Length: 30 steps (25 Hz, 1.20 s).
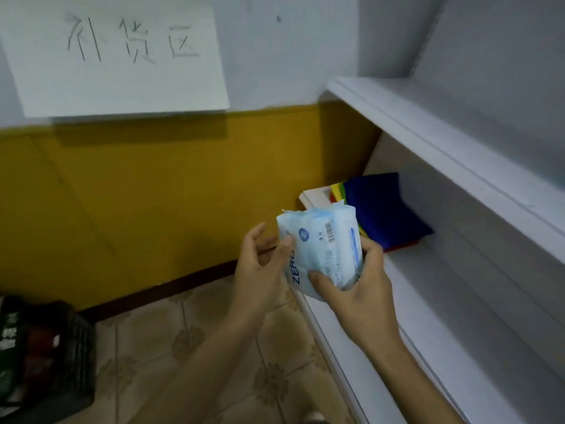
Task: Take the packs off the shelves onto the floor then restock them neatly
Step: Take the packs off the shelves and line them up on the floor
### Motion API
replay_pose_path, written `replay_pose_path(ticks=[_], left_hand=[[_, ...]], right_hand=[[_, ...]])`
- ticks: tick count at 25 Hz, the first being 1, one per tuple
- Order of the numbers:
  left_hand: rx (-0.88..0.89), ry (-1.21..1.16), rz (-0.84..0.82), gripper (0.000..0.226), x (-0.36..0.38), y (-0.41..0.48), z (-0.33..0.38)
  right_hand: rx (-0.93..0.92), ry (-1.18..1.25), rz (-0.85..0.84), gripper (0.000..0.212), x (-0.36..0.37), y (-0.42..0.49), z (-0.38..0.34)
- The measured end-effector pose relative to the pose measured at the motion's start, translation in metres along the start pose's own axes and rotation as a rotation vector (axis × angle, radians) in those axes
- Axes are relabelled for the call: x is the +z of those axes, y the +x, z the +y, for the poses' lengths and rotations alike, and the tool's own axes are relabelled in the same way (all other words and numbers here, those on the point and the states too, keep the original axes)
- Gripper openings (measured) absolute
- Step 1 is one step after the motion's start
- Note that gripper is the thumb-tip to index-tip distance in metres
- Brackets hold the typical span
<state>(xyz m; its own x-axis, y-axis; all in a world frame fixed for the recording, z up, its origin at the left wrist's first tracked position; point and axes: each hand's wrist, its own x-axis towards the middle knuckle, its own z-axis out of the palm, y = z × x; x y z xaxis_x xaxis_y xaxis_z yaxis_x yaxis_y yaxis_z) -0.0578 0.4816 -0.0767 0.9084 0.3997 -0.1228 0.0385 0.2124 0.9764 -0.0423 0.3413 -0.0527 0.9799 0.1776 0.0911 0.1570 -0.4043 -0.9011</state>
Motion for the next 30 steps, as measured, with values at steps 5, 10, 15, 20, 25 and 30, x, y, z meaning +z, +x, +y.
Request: replay_pose_path(ticks=[5,10,15,20,25,30], left_hand=[[-0.287,-0.005,0.019,0.043,-0.018,0.053,-0.071],[-0.494,0.126,0.171,0.033,-0.038,0.16,-0.179],[-0.744,0.23,0.265,0.031,-0.048,0.282,-0.357],[-0.889,0.45,0.265,0.041,-0.057,0.379,-0.554],[-0.917,0.665,0.176,0.045,-0.053,0.453,-0.732],[-0.911,0.621,0.087,0.047,-0.031,0.466,-0.826]], right_hand=[[0.104,0.046,-0.294,0.057,0.075,0.048,0.073],[0.395,0.058,-0.455,0.037,0.14,0.14,0.193],[0.65,0.007,-0.434,0.025,0.213,0.235,0.358],[0.778,-0.223,-0.394,0.018,0.299,0.28,0.572],[0.946,-0.277,-0.155,0.026,0.368,0.299,0.758],[1.155,0.021,0.225,0.044,0.4,0.28,0.837]])
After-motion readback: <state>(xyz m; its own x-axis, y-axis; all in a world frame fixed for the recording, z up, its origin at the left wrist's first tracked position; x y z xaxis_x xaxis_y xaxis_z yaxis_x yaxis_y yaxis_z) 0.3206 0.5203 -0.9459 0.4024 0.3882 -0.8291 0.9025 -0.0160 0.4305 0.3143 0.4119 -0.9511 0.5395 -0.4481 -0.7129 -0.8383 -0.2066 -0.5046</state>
